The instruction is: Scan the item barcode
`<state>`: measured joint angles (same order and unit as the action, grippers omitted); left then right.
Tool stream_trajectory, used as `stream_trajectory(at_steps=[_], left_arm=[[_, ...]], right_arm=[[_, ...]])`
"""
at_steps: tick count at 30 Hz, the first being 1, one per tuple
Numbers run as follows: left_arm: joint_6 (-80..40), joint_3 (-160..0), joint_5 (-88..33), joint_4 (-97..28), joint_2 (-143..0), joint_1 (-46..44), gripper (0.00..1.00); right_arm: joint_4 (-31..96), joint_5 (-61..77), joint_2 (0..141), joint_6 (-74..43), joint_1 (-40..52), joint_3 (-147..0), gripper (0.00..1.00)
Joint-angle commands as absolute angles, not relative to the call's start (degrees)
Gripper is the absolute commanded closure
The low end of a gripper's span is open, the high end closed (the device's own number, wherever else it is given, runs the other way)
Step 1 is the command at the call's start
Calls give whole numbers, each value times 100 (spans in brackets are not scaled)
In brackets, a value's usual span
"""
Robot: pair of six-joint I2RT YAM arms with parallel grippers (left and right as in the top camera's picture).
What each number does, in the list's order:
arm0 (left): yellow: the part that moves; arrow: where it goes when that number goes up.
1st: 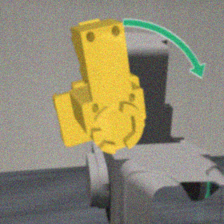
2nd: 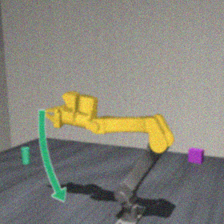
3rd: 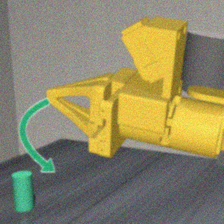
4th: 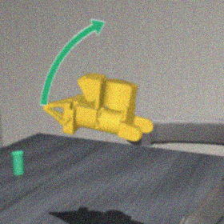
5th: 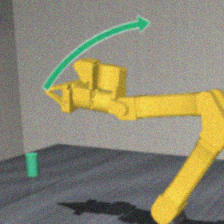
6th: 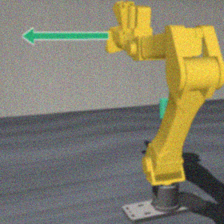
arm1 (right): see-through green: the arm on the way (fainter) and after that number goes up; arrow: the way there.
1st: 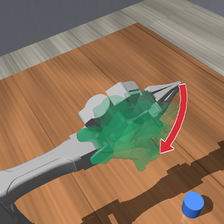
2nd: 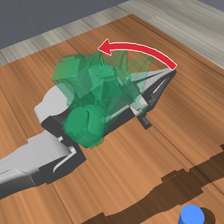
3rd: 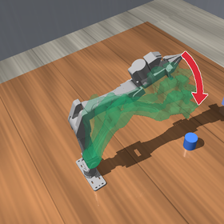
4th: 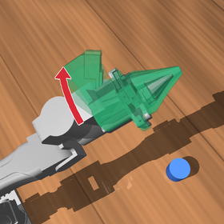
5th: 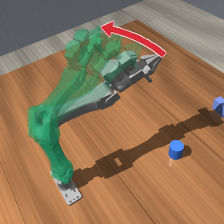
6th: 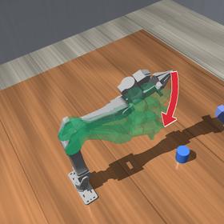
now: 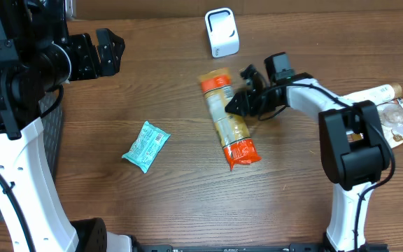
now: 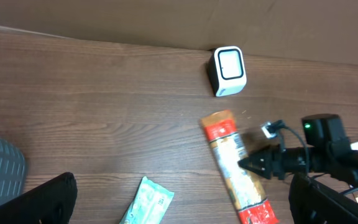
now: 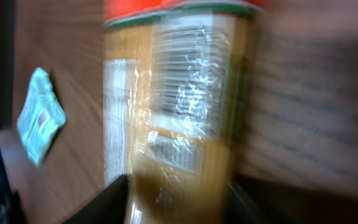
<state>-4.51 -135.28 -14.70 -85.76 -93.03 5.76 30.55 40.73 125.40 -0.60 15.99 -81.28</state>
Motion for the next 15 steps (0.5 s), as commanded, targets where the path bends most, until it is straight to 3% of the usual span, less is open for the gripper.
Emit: stream_trajectory(at_steps=[1,6,15], left_arm=[[-432,-13614,-1441,-8569,-9367,635,1],[-429,-13614,-1441,-8569,-9367,635,0],[-432,-13614,-1441,-8569,-9367,635,1]], right_arm=[[3190,3723,12999,-550,1767,-7900,74],[3162,3769,12993,-770,1730,-7926,96],[3988,3708,12359,-434,1474,-8449,96]])
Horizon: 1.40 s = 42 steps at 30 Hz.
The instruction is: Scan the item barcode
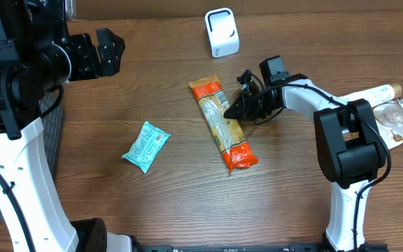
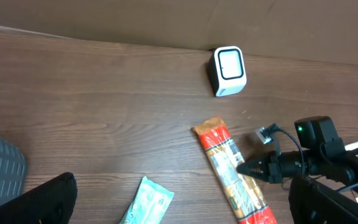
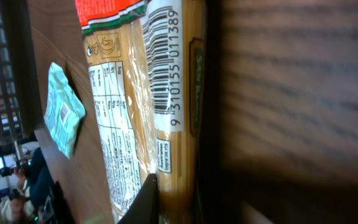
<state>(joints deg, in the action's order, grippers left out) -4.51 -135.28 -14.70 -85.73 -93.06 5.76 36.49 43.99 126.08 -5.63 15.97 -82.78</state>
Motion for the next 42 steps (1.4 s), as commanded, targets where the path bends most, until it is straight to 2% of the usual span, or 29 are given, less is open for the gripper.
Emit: stream_trajectory(at_steps=[1,5,10,12,15,16,17,19,20,21,24,27,33,35,37,42], left_arm=[[-432,-13614,-1441,-8569,-9367,635,1],[-429,-13614,-1441,-8569,-9367,635,0],[-429,-13614,-1441,-8569,-9367,635,0],[-429,-13614,-1441,-8569,-9367,635,0],[-432,-13614,-1441,-8569,-9367,635,1],[-432,-13614,-1441,-8569,-9367,635,0],[-429,-13614,-1441,-8569,-9367,635,0],[-429,-13614,-1441,-8569,-9367,635,0],[-429,-13614,-1441,-8569,-9367,635,1],[-429,-13614,-1441,-8569,-9367,635,0],[-432,-13614,-1441,-8569,-9367,635,1],[-429,-13614,-1441,-8569,-9367,635,0],[-432,-13614,-1441,-8569,-9367,635,0],[-429,-13614,-1441,-8569,-9367,635,1],[-429,-13614,-1441,-8569,-9367,635,0],[-432,-13614,-1441,-8569,-9367,635,0]], right_arm=[[4259,3361,12182,-425,1476,-8602,96],[5231,1621,11483,-405,1680,-9129,96],[6125,-1898,10956,-676,2617,-9273,96],[6318,-2397,11004,-749,3022,-9251,96],[6322,-2397,11187,-749,3564,-9089,96],[6265,-2397,11266,-749,3701,-9024,93],[6219,-2394,11356,-751,3828,-8982,85],[6160,-2316,11539,-749,4014,-8978,61],[6134,-2220,11625,-751,4093,-8978,45],[6110,-2058,11686,-749,4154,-8978,35],[6051,-1643,11719,-749,4200,-8978,21],[6040,-1636,11701,-749,4082,-9039,15],[6069,-880,11533,-438,3468,-9297,13],[6031,-252,11448,-108,3197,-9301,4],[6121,714,11443,497,2886,-9301,0],[6394,2217,11500,1538,2318,-9107,0]])
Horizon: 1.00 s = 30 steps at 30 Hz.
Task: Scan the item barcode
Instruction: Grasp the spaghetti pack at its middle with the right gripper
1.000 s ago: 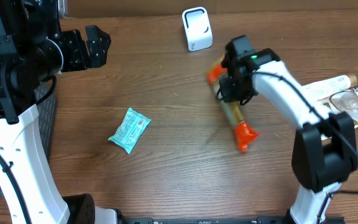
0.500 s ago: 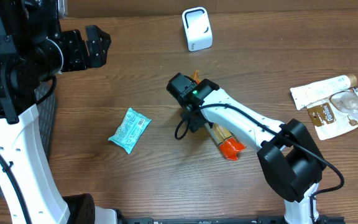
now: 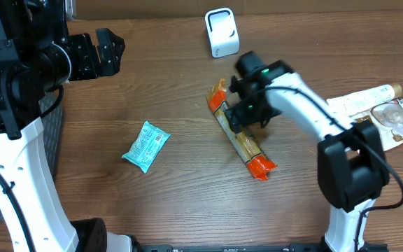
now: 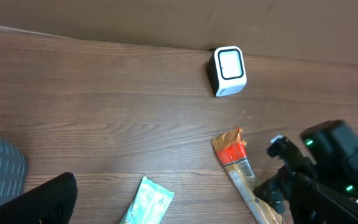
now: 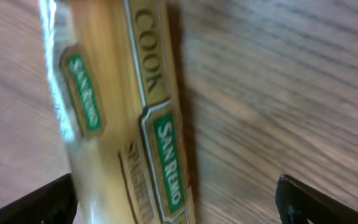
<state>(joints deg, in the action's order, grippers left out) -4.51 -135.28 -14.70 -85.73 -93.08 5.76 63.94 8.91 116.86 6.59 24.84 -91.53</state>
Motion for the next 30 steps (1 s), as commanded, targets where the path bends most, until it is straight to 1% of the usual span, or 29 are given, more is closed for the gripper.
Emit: stream_trajectory(at_steps=[1,6,9,10,11,13,14,15,16,17,24,25,27,30], left_arm=[[-432,-13614,-1441,-8569,-9367,635,0],[-432,-13614,-1444,-8569,-9367,635,0],[-432,-13614,-1441,-8569,-9367,635,0],[-429,-13614,-1441,-8569,-9367,635,1],[-429,-13614,-1441,-8569,-9367,635,0],[-429,-13614,-1441,-8569,-9367,635,1],[-432,-13614,-1441,-8569,-9367,635,0],[-432,-13614,-1441,-8569,-9367,635,0],[-432,-13614,-1441,-8569,-9367,635,0],[-432,-13611,-1441,-8569,-9367,635,1],[-429,-13614,-1441,-8569,-9367,635,1],[-429,-13614,-1441,-8569,-9367,635,1],[-429,-13614,-1441,-8569,-9367,635,0],[-429,-13614,-1441,-8569,-9367,635,0]], right_arm=[[6379,2263,11500,1603,2281,-9028,0],[5841,2263,11507,1653,2305,-8368,1],[5387,2259,11509,1586,2318,-8005,8],[5253,2261,11509,1584,2318,-7907,11],[5153,2259,11509,1564,2314,-7835,17],[4998,2265,11509,1446,2296,-7769,51],[4969,2283,11507,1339,2296,-7778,67],[4971,2292,11498,1249,2296,-7815,78],[4980,2290,11498,1181,2296,-7854,88],[5002,2318,11496,1175,2296,-7909,90],[5745,2108,11367,1177,2296,-8737,91],[5878,1865,11336,1103,2298,-8895,93],[6027,937,11290,663,2394,-9129,96],[6108,-456,11262,242,2648,-9185,96]])
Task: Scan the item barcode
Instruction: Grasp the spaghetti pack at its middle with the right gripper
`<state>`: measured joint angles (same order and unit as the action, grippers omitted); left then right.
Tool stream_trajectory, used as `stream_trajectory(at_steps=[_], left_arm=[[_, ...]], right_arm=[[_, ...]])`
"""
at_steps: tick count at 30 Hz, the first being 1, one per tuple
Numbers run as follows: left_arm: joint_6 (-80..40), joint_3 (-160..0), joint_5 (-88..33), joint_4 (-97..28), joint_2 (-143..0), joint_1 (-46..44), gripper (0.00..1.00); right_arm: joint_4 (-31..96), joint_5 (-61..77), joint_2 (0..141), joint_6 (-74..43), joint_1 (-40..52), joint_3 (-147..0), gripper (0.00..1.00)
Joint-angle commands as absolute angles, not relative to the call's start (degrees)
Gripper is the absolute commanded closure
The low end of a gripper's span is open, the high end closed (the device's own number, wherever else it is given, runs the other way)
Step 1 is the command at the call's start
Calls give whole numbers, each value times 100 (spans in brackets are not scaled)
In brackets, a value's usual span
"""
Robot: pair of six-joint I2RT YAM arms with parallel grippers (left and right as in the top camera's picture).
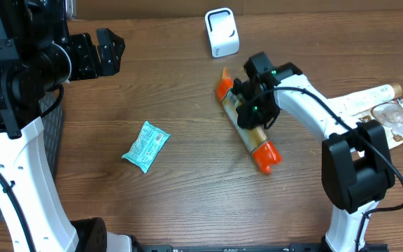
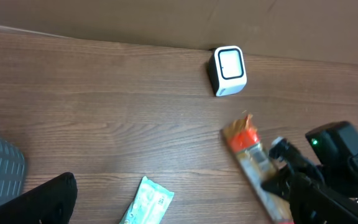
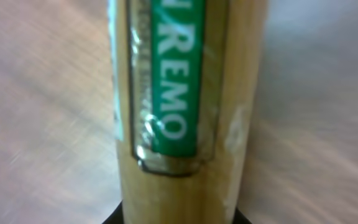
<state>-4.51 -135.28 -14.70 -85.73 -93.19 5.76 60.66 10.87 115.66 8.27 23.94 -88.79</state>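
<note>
A long spaghetti packet (image 1: 252,130) with orange ends lies slantwise at the table's middle, its green "San Remo" label (image 3: 166,81) filling the right wrist view. My right gripper (image 1: 254,106) is shut on the packet's middle, a dark jaw on either side of it. No barcode shows on the face in view. The white scanner (image 1: 221,33) stands at the back edge, also seen as the white scanner (image 2: 230,70) beyond the packet (image 2: 253,168). My left gripper (image 1: 108,52) hangs open, high at the far left.
A teal snack packet (image 1: 145,145) lies left of the middle, and shows as the teal packet (image 2: 146,205) in the left wrist view. A white tube (image 1: 366,98) and a clear bag (image 1: 401,115) sit at the right edge. A grey basket stands at the left.
My right gripper stood open over the packet and is now shut on it. The packet has shifted a little toward the scanner. The left arm has not moved.
My right gripper was low at the packet's right side, its barcode face in the wrist view. Then the packet lay shifted left. Then the gripper stood open above it with the San Remo face up. Now it grips the packet.
</note>
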Motion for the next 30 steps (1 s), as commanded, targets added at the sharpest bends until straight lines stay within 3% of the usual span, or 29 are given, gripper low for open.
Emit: stream_trajectory(at_steps=[1,5,9,12,16,26,30], left_arm=[[-432,-13614,-1441,-8569,-9367,635,1],[-432,-13614,-1441,-8569,-9367,635,0],[-429,-13614,-1441,-8569,-9367,635,0],[-432,-13614,-1441,-8569,-9367,635,1],[-432,-13614,-1441,-8569,-9367,635,0],[-432,-13614,-1441,-8569,-9367,635,0],[-429,-13614,-1441,-8569,-9367,635,1]], right_arm=[[6136,-917,11273,86,2766,-9170,96],[6038,-2200,11395,-314,3256,-8954,96],[5907,-2462,11616,-325,3675,-8812,95],[5857,-2440,11699,-325,3826,-8792,68],[5819,-2394,11703,-325,3841,-8790,51],[5719,-1214,11703,-298,3524,-8770,37],[5723,-128,11703,58,3098,-8770,36]])
